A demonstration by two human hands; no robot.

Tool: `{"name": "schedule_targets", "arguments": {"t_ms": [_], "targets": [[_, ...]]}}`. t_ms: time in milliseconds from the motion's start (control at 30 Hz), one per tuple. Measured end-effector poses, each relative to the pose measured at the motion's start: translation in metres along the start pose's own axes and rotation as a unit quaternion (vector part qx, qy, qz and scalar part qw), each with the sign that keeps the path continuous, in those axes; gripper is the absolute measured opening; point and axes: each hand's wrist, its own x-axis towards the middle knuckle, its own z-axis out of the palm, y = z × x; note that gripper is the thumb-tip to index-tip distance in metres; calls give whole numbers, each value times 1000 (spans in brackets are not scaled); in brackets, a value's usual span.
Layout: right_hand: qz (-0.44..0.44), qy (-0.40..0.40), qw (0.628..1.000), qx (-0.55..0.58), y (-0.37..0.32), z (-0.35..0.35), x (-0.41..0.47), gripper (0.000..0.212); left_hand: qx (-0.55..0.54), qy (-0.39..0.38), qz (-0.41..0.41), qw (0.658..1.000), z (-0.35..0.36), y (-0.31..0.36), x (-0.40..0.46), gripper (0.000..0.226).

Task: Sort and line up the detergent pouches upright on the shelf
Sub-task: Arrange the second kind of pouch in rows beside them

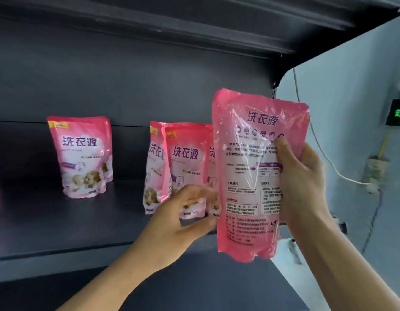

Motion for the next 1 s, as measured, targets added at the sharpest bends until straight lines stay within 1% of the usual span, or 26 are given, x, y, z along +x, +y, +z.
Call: {"name": "schedule_targets", "arguments": {"t_ms": [67,167,233,300,367,400,500,633,767,867,1000], "targets": [[6,-31,999,35,3,24,-5,16,-41,6,4,999,-18,-1,-14,29],[17,-63,996,56,9,65,-18,17,-100,42,-12,994,-48,-5,-37,27],[25,-85,993,78,14,95,-27,18,-102,63,-20,993,-68,-10,-50,34],[45,-106,988,103,20,127,-36,19,-99,60,-33,993,-87,-16,-60,53],[53,-123,984,115,26,161,-45,21,-66,71,-57,994,-104,-22,-65,69],[54,-134,983,113,30,179,-48,22,-50,87,-65,993,-113,-25,-66,71],[65,-152,980,114,43,225,-56,23,-32,132,-72,988,-142,-40,-66,71],[93,-169,978,85,66,270,-56,29,15,176,-91,980,-172,-68,-62,72],[135,-199,968,75,85,295,-51,26,110,212,-94,966,-187,-95,-58,77],[144,-220,964,48,94,307,-49,27,147,235,-104,955,-191,-113,-53,86],[169,-233,957,18,102,312,-48,27,195,247,-108,943,-185,-125,-53,100]]}}
